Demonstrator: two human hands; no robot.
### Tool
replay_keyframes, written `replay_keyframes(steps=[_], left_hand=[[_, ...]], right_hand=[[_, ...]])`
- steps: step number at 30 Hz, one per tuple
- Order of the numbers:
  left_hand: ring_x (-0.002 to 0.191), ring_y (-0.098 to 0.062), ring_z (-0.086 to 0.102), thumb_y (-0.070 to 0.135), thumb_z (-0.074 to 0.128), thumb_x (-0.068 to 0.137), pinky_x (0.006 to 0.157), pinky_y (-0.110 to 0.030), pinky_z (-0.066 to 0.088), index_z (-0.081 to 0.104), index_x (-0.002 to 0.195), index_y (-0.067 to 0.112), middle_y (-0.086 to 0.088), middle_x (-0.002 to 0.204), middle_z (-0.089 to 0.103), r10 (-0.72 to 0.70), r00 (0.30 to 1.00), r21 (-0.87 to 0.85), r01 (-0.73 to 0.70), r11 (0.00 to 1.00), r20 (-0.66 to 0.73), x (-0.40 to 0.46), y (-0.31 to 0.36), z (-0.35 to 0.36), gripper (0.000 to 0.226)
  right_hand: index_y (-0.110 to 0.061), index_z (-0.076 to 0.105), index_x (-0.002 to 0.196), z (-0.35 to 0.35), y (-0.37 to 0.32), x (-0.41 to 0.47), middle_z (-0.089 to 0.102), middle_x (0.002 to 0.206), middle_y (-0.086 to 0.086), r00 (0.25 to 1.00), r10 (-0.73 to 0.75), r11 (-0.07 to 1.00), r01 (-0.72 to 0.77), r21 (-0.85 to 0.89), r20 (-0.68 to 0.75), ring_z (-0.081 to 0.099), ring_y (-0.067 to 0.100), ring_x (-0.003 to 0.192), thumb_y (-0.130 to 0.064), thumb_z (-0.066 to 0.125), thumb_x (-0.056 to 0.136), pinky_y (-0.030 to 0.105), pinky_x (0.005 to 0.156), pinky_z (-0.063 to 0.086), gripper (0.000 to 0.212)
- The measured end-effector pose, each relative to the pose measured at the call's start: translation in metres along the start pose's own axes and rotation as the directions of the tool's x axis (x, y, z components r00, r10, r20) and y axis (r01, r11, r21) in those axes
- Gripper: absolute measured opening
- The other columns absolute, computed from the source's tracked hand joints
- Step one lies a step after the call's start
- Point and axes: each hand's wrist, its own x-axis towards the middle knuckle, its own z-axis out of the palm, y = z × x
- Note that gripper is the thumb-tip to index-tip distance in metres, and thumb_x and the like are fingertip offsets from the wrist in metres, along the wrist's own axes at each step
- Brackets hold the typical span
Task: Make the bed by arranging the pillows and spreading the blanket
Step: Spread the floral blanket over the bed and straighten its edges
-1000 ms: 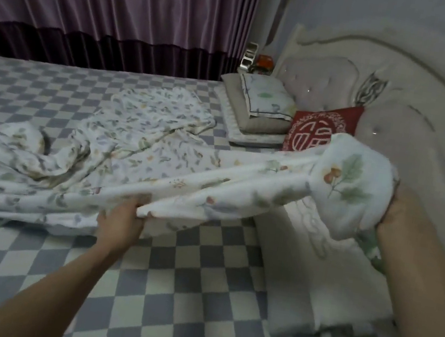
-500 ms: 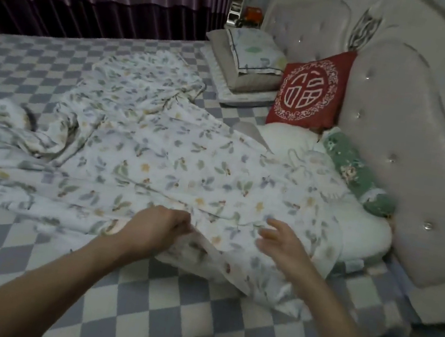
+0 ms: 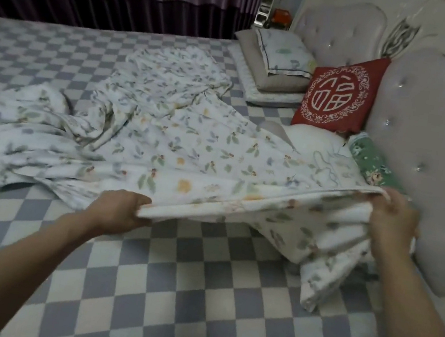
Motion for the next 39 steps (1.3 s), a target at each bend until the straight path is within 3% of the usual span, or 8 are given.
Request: replay_keyframes(steps=[2,5,8,11,21,28,35,39], left_hand=[[0.089,-0.019,0.061,0.044,0.062,0.083,0.066,-0.024,0.036,0.055,0.085,0.029,0.0,0.094,0.065,-0.056,0.996,-0.077,0.061,0.995,0.071,-0.018,-0.021,0.001,0.017],[0.079,-0.011,0.054,0.042,0.06,0.081,0.06,-0.017,0.037,0.064,0.094,0.015,0.001,0.091,0.063,-0.102,0.896,-0.036,0.13,0.991,0.432,-0.048,-0.034,0.028,0.031],[0.063,-0.006,0.052,0.04,0.06,0.083,0.052,-0.011,0.038,0.058,0.078,0.019,0.006,0.075,0.056,-0.177,0.701,0.09,0.16,0.983,0.691,-0.072,-0.051,0.049,0.022],[0.084,-0.008,0.057,0.05,0.058,0.084,0.077,-0.018,0.043,0.057,0.115,0.022,0.009,0.09,0.053,-0.129,0.767,0.023,0.148,0.989,0.629,-0.067,-0.06,0.039,0.041],[0.089,-0.013,0.055,0.036,0.05,0.093,0.07,-0.02,0.039,0.049,0.128,0.026,0.005,0.099,0.06,0.138,0.957,-0.183,-0.093,0.979,0.254,0.043,0.068,-0.025,0.037],[0.1,-0.024,0.055,0.028,0.048,0.095,0.08,-0.025,0.039,0.05,0.129,0.018,-0.007,0.112,0.059,0.125,0.963,-0.089,-0.107,0.99,0.238,0.187,0.205,-0.008,0.036],[0.102,-0.025,0.055,0.023,0.045,0.096,0.085,-0.03,0.043,0.047,0.131,0.019,-0.008,0.12,0.06,0.244,0.925,-0.051,-0.24,0.969,0.29,0.28,0.326,0.061,0.036],[0.104,-0.024,0.054,0.022,0.045,0.096,0.084,-0.027,0.04,0.045,0.133,0.018,-0.006,0.121,0.06,0.274,0.886,-0.058,-0.273,0.96,0.374,0.29,0.351,0.09,0.038]], right_hand=[[0.001,0.063,0.108,-0.006,0.007,-0.004,0.062,0.112,0.025,0.992,0.059,0.998,-0.06,-0.011,-0.108,0.055,0.039,0.106,-0.014,0.042,0.086,0.04,0.088,0.041,0.034],[0.001,0.061,0.109,0.006,0.016,-0.042,0.06,0.11,0.021,0.948,0.016,0.994,0.018,-0.105,0.318,0.053,0.032,0.112,-0.007,0.049,0.093,0.028,0.084,0.035,0.021],[-0.004,0.063,0.103,0.02,0.024,-0.087,0.058,0.099,0.005,0.616,0.103,0.96,0.144,-0.24,0.781,0.056,0.021,0.102,-0.024,0.057,0.091,0.011,0.065,0.036,0.024],[-0.016,0.061,0.117,0.026,0.031,-0.115,0.058,0.111,-0.005,0.408,0.248,0.959,0.029,-0.283,0.879,0.056,0.007,0.1,-0.027,0.057,0.092,0.008,0.073,0.043,0.028],[-0.009,0.057,0.072,-0.004,0.12,-0.082,0.059,0.079,0.009,0.801,0.432,0.902,-0.374,-0.216,0.415,0.055,0.021,0.077,-0.014,0.049,0.09,0.028,0.067,0.039,0.02],[-0.019,0.039,0.061,0.025,0.224,-0.014,0.045,0.065,-0.001,0.737,0.577,0.817,-0.528,-0.232,0.353,0.042,0.013,0.06,-0.013,0.046,0.09,0.025,0.056,0.032,0.03],[-0.018,0.055,0.122,0.072,0.264,0.014,0.062,0.111,0.004,0.661,0.615,0.754,-0.652,-0.076,0.43,0.058,0.024,0.104,-0.025,0.056,0.089,0.03,0.081,0.045,0.033],[-0.007,0.055,0.095,0.001,0.286,0.053,0.053,0.093,0.015,0.726,0.686,0.721,-0.687,0.092,0.049,0.049,0.024,0.088,-0.015,0.044,0.093,0.029,0.074,0.033,0.014]])
